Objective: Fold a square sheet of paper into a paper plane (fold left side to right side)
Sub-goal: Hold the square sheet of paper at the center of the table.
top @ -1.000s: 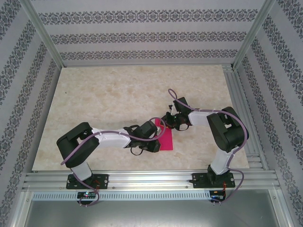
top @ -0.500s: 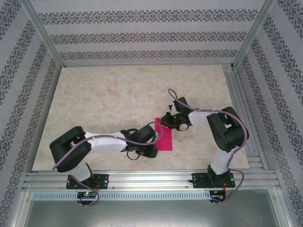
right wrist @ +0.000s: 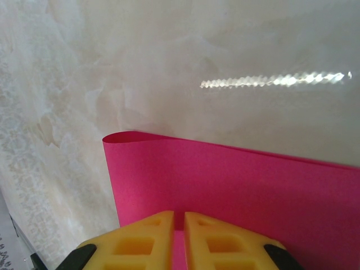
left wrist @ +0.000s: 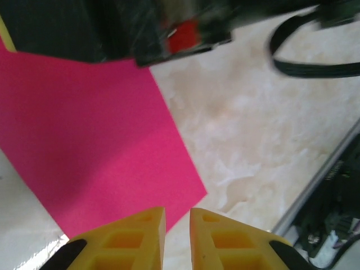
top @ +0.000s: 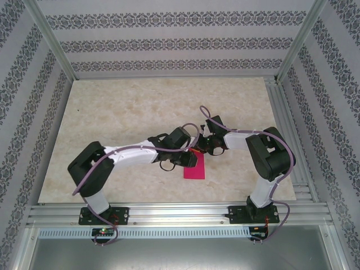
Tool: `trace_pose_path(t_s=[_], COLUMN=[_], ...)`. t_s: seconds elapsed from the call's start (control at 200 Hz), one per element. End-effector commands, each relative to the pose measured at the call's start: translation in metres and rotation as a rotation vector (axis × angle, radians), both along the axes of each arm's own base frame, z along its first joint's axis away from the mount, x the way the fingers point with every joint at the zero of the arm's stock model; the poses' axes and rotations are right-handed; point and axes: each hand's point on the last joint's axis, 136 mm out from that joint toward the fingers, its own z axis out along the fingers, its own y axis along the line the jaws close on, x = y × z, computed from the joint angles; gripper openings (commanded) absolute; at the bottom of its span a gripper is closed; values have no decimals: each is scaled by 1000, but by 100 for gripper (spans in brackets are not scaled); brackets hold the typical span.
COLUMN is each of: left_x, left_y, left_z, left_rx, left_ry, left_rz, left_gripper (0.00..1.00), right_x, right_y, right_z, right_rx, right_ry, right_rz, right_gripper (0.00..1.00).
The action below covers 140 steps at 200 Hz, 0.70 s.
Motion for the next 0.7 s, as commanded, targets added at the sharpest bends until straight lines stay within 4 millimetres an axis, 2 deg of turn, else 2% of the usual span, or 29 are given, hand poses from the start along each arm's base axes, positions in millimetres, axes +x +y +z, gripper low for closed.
trace_pose_path(t_s=[0.0,0.195,0.405,0.6,0.694], left_x=[3,0,-7,-10,-10], left_y=[-5,3,12,14,13], left_z=[-14,-44,-63,-65,-63], left_rx=[-1,48,67,50,38], left_ry=[7,44,80,85,81], left_rz=[-24,-1,23,42,43], left_gripper=[21,20,20,19,19], right_x=[-12,-8,9,23,21], right_y=[-16,-13,-9,-31,-47], right_z=[-30,-23,15,61,74], right_rx=[-107,-80,-23,-12,-28], right_ry=[58,44,-29,-117,-137], right_rz=[-20,-22,-30,-80,-96], right_gripper=[15,16,18,23,24])
